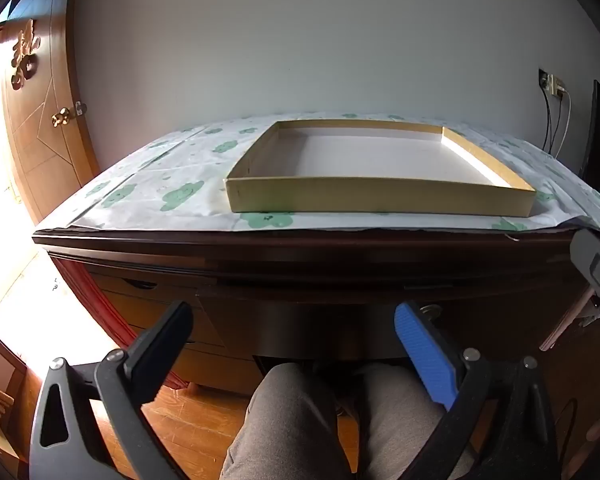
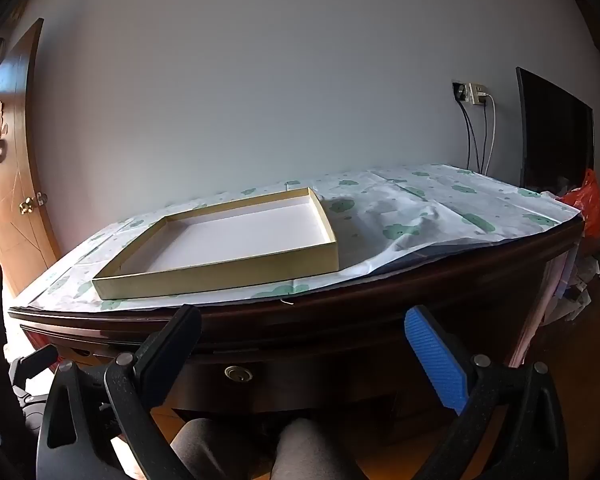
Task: Take underwear out of drawer
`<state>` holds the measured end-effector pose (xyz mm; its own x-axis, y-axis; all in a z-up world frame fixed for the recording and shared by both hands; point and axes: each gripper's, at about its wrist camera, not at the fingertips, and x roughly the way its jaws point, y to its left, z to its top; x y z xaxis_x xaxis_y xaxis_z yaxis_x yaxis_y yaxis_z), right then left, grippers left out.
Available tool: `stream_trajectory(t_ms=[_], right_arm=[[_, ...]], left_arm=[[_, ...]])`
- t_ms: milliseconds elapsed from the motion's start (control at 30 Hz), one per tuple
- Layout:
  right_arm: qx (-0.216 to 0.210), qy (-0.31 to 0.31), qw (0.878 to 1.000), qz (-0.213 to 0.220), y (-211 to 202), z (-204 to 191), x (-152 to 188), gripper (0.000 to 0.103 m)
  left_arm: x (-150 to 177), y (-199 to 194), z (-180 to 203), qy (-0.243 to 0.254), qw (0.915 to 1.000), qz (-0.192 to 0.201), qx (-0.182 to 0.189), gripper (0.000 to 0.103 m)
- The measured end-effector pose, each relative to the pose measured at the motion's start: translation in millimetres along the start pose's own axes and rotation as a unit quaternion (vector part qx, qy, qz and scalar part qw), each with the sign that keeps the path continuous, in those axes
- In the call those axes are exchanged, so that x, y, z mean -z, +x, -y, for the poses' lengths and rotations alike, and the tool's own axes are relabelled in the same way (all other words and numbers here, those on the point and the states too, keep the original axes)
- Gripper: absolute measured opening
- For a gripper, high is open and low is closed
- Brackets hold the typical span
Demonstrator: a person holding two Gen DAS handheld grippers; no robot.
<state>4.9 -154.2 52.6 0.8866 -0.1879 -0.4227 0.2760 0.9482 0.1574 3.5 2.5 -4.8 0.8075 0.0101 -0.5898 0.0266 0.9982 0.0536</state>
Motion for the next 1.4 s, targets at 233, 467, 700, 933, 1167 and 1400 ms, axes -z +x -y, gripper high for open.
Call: stream_trajectory(t_ms=[233, 467, 700, 933, 1167, 1400], right_arm=[[-0.001, 0.001, 1.0, 0.0, -0.2, -0.3, 0.4, 0.103], [0.0, -0.002, 1.0, -0.01, 3.1, 4.1, 3.3, 0.103], [-0.002, 0.003, 1.0, -0.007, 4.7, 1.4, 5.8, 0.103], [-0.002, 0.005, 1.0, -0.019, 9.5, 2.3, 6.6, 0.103], [0.0, -0.007, 1.0, -0.01, 10.4, 1.5, 6.6, 0.103], [0.006, -0.017, 1.0, -0.015, 12.4, 2.3, 6.8, 0.103]], left_arm=[[0.1, -0.3, 0.4, 0.0, 1.0, 0.0, 0.0, 0.102], [1.4, 0.2, 0.1, 0.0, 1.0, -0.003, -0.001, 0.102], [1.1, 5.4, -0.3, 0.001, 1.0, -0.008, -0.004, 0.102], [1.9, 7.8, 0.1, 0.001, 0.9999, -0.01, -0.004, 0.102], [2.0, 9.2, -2.1, 0.0, 0.9999, -0.012, -0.004, 0.102], [4.1, 11.5, -7.0, 0.007, 1.0, -0.004, -0.004, 0.102]])
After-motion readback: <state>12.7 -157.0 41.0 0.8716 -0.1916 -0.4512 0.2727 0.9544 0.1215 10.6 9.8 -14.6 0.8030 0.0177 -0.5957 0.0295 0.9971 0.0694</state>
